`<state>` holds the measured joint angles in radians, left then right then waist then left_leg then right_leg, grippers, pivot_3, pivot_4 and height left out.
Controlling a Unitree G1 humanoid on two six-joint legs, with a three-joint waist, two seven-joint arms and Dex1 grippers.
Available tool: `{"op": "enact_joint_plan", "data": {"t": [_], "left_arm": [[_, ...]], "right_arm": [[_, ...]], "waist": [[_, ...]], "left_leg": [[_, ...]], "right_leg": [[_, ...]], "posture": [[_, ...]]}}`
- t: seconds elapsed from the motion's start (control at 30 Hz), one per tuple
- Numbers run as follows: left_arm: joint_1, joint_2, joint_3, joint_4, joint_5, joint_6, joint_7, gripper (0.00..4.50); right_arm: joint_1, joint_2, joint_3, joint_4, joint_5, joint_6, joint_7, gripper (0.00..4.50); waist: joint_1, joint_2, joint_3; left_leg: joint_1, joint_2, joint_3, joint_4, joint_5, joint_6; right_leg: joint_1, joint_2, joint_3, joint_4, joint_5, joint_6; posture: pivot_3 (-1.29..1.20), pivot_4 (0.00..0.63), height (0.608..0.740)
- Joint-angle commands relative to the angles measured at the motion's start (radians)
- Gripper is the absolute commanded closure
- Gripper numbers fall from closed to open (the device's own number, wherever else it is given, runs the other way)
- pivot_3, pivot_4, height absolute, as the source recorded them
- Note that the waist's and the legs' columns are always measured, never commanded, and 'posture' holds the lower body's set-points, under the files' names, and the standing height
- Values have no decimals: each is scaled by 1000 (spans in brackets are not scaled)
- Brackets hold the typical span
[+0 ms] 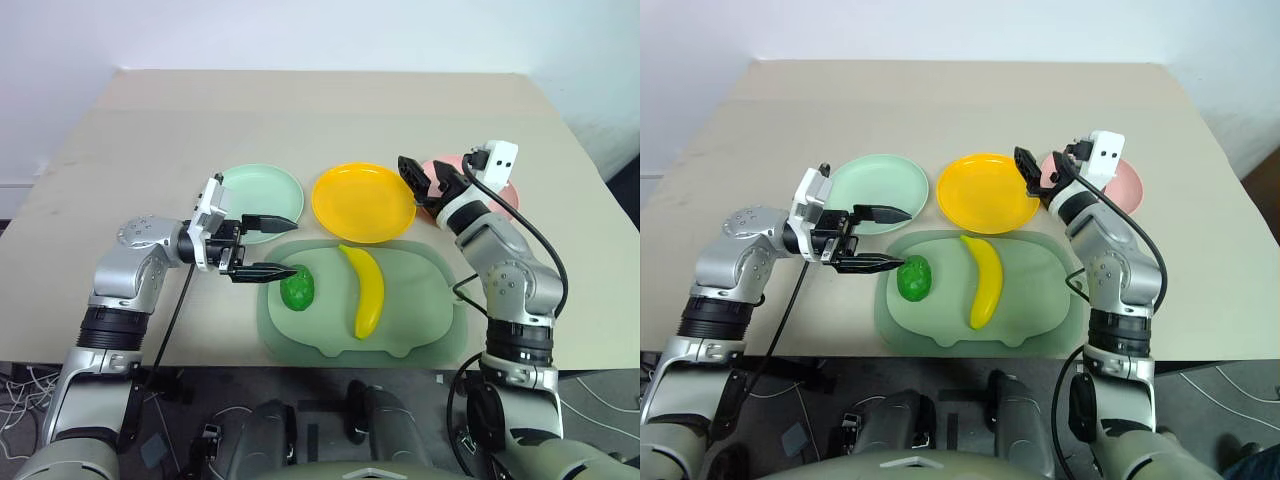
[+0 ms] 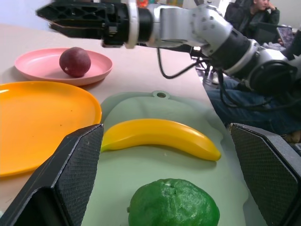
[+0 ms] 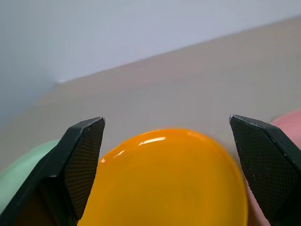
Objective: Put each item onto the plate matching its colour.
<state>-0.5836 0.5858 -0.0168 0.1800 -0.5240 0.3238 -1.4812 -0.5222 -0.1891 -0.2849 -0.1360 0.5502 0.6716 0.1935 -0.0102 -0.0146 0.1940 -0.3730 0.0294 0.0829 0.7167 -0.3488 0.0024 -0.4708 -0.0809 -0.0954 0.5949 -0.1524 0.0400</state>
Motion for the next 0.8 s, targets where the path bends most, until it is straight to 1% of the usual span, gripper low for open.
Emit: {"op": "enact_joint_plan", "data": {"t": [0.03, 0.2, 0.37, 0.47, 0.5, 0.53, 0.7, 0.8], "left_arm": [[-14, 4, 13, -9, -8, -12, -4, 0], [-16, 4, 14, -1, -8, -13, -5, 0], [-20, -2, 6, 5, -4, -18, -8, 0], [-27, -11, 2, 16, -2, -20, -9, 0], [-29, -13, -1, 18, -1, -22, -12, 0], [-32, -14, -2, 21, -1, -22, -13, 0], [-38, -17, -3, 29, -1, -24, -22, 0], [-37, -18, -3, 34, 3, -27, -27, 0]], "right_arm": [[45, 5, 26, -125, 16, 58, -47, 49], [140, 20, 52, -253, 32, 123, -103, 49], [204, 2, 60, -334, 42, 168, -123, 49], [257, -48, 93, -385, 31, 161, -69, 49], [291, -68, 100, -415, 75, 187, -25, 49], [316, -84, 106, -439, 102, 222, -10, 49], [375, -102, 119, -514, 187, 342, -23, 49], [394, -110, 148, -549, 188, 373, -39, 49]], "waist": [[-1, 0, 0], [-1, 0, 0], [-1, 0, 0], [1, 0, 0], [1, 0, 0], [1, 0, 0], [-1, -1, 0], [-1, -1, 0]], "left_leg": [[0, 0, 0, 0, 0, 0], [0, 0, 0, 0, 0, 0], [0, 0, -1, 0, 0, 1], [0, 0, -1, 0, -1, 1], [0, -1, -1, 0, -1, 1], [0, -1, -1, 0, -1, 1], [1, -1, -1, 0, -1, 2], [1, -1, -2, 0, -1, 2]], "right_leg": [[0, 0, 0, 0, 0, 0], [0, 0, 0, 0, 0, 0], [0, 0, 0, 0, 0, 0], [0, 0, 0, 0, 0, 0], [0, 0, 0, 0, 0, 0], [0, 0, 0, -1, 0, 0], [1, 0, 0, -1, 0, 0], [0, 0, 0, -1, 0, 0]], "posture": [[0, 150, 740], [0, 150, 740], [0, 150, 740], [0, 150, 740], [0, 150, 740], [0, 150, 740], [0, 150, 740], [0, 150, 740]]}}
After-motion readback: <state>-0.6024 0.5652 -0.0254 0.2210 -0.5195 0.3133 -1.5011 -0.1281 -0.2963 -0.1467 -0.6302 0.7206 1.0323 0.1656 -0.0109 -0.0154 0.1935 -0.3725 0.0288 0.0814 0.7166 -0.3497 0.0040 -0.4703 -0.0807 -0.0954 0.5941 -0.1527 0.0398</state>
